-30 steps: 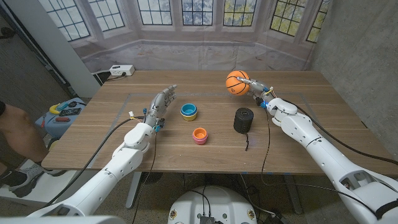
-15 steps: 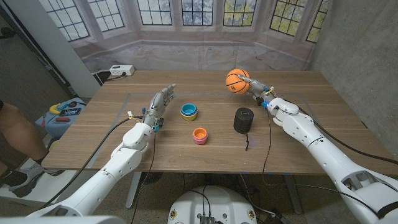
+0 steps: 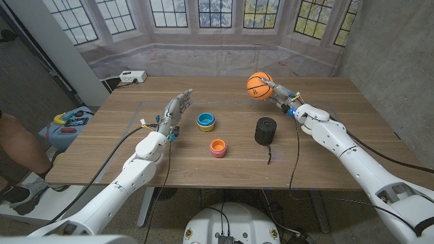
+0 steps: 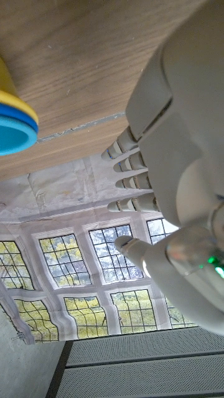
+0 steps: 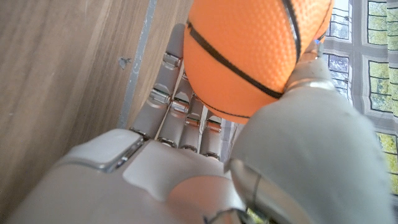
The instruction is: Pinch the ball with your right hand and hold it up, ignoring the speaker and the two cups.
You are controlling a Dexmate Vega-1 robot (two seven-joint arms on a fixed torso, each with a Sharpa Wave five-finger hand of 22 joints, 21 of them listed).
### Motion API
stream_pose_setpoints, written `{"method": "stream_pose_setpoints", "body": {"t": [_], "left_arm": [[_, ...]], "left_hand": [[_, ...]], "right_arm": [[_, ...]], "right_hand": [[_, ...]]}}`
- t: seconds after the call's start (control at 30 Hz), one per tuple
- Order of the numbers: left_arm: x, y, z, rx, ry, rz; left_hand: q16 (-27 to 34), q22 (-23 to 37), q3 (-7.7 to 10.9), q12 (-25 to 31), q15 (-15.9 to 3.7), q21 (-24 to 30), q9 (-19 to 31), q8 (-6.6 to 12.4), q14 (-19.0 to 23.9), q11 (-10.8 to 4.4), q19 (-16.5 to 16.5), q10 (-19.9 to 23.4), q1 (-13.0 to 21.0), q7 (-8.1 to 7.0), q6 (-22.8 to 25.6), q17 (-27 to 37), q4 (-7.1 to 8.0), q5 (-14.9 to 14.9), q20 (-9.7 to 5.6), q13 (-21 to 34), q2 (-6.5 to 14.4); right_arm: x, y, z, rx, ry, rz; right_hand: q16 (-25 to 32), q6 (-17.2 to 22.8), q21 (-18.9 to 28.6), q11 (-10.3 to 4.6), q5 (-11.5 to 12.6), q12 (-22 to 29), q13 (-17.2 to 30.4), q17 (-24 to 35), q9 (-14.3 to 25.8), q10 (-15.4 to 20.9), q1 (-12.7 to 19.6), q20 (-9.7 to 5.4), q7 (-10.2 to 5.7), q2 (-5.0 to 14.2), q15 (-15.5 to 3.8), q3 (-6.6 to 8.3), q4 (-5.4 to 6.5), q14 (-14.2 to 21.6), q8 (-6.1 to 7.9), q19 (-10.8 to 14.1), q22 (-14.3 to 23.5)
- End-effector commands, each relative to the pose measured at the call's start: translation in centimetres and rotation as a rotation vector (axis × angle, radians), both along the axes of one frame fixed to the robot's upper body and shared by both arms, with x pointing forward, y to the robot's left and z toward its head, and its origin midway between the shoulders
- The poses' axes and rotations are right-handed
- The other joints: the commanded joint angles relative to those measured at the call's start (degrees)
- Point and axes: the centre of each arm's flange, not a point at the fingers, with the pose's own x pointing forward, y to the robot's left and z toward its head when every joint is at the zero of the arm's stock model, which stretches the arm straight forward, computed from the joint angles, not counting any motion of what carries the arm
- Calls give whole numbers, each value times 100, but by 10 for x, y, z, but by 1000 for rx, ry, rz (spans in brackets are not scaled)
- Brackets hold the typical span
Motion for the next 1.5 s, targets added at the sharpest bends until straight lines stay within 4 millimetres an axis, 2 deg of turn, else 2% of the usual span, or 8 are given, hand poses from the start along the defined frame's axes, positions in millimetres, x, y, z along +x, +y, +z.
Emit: {"method": "stream_pose_setpoints", "body": {"t": [0.03, 0.2, 0.33, 0.53, 0.93, 1.1, 1.37, 1.5], "left_arm": [[4, -5, 3, 11, 7, -10], [4, -6, 4, 16, 4, -14], [2, -5, 4, 15, 1, -12], [0, -3, 2, 12, 1, -9], [-2, 1, 0, 8, 0, -5], [-1, 2, -1, 8, 2, -5], [0, 6, -1, 6, 2, -3], [1, 7, 0, 4, 1, -5]], "left_hand": [[1, 19, 27, 9, 13, -7, 17, -21, 47, -4, 59, 41, 78, -6, 56, 16, -16, 54, -14, 28, 0], [1, 19, 28, 7, 14, -10, 18, -23, 49, -16, 57, 40, 81, -2, 53, 15, -17, 55, -13, 28, 1], [0, 19, 26, 6, 9, -12, 18, -23, 47, -15, 55, 40, 81, -3, 54, 16, -16, 55, -10, 28, 3], [-1, 19, 24, 5, 10, -17, 18, -23, 46, -12, 52, 43, 82, 1, 57, 16, -17, 55, -9, 29, 0], [-3, 20, 22, 2, 7, -21, 18, -28, 44, 3, 55, 44, 86, 0, 50, 16, -18, 56, -10, 29, 1], [-3, 20, 20, 0, 14, -26, 18, -26, 43, 2, 49, 44, 86, 2, 58, 17, -17, 55, -10, 29, 1], [-2, 20, 19, -3, 16, -29, 18, -25, 43, 5, 49, 43, 86, -2, 66, 18, -15, 55, -9, 29, 2], [-3, 20, 19, -2, 16, -30, 19, -23, 44, 4, 48, 46, 88, -5, 71, 17, -16, 56, -8, 29, 2]], "right_arm": [[0, -7, 1, -14, 7, 33], [-1, -7, 2, -18, 4, 58], [-2, -5, 3, -25, -1, 84], [-2, -3, 4, -30, -7, 124], [1, 3, 5, -39, -5, 196], [2, 3, 5, -34, -7, 213], [4, 4, 2, -14, -6, 237], [4, 5, 2, -19, 0, 251]], "right_hand": [[-102, -98, -27, -327, 33, -83, -66, -91, -7, 354, 814, -79, 15, 914, -787, -37, 13, 338, -61, -70, -34], [-193, -280, -37, -328, 35, -220, -170, -216, -29, 257, 708, -22, 49, 896, -689, -59, 24, 214, -170, -136, -87], [-250, -438, -67, -215, 38, -367, -271, -315, -51, 139, 602, 36, 52, 877, -607, -88, 35, 46, -273, -243, -124], [-275, -669, -114, -75, 42, -656, -430, -462, -84, -179, 419, 155, 173, 821, -459, -148, 57, -192, -425, -387, -163], [-291, -1171, -239, 87, 52, -1134, -692, -681, -145, -606, 176, 354, 406, 783, -128, -216, 63, -761, -731, -670, -195], [-265, -1328, -291, 113, 46, -1348, -784, -761, -167, -828, 4, 413, 496, 769, -50, -270, 105, -918, -831, -757, -203], [-245, -1504, -344, 146, 43, -1503, -854, -817, -185, -955, -133, 490, 541, 758, 62, -316, 136, -1049, -931, -847, -206], [-231, -1573, -377, 221, 44, -1589, -897, -845, -195, -1002, -251, 554, 575, 763, 148, -354, 174, -1138, -978, -893, -208]]}}
